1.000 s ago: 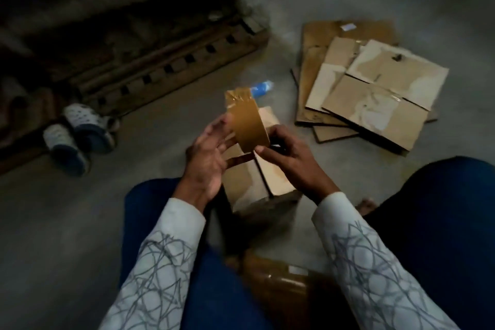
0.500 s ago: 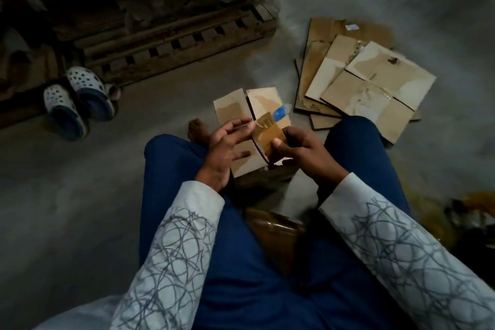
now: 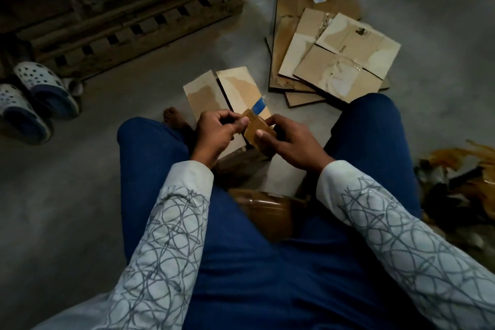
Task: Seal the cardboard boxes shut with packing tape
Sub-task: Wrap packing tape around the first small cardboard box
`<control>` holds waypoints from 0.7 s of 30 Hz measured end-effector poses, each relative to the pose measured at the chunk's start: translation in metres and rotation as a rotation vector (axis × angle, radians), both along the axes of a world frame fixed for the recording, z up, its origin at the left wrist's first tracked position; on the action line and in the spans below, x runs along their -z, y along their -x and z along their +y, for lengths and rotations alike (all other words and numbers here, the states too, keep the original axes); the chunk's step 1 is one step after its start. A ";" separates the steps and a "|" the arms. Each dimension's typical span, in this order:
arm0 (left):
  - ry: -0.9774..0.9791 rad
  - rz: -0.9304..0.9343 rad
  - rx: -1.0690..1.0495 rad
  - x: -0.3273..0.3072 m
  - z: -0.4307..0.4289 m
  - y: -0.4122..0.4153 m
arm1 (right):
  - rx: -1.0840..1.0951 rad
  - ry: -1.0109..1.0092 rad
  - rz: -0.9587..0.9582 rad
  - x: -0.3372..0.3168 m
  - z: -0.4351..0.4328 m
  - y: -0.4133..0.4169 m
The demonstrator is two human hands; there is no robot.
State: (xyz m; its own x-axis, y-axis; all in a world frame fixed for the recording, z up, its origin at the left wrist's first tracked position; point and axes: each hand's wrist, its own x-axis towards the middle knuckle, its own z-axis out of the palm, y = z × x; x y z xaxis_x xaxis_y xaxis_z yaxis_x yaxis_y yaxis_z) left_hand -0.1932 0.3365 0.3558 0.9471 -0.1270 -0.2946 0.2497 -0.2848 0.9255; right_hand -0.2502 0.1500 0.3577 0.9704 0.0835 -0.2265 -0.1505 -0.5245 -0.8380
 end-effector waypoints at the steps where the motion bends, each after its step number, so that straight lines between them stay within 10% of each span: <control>1: -0.003 0.004 -0.017 0.000 0.001 0.000 | 0.001 0.017 -0.016 -0.001 0.001 0.000; 21: -0.016 0.017 -0.213 -0.002 0.008 0.001 | 0.019 0.085 -0.086 0.007 0.015 -0.007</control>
State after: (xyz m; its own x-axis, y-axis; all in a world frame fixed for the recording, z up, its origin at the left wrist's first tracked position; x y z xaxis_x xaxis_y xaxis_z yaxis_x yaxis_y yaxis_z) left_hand -0.1939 0.3448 0.3575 0.9470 0.0801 -0.3111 0.3212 -0.2383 0.9165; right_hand -0.2429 0.1649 0.3511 0.9879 0.0487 -0.1475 -0.0904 -0.5919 -0.8009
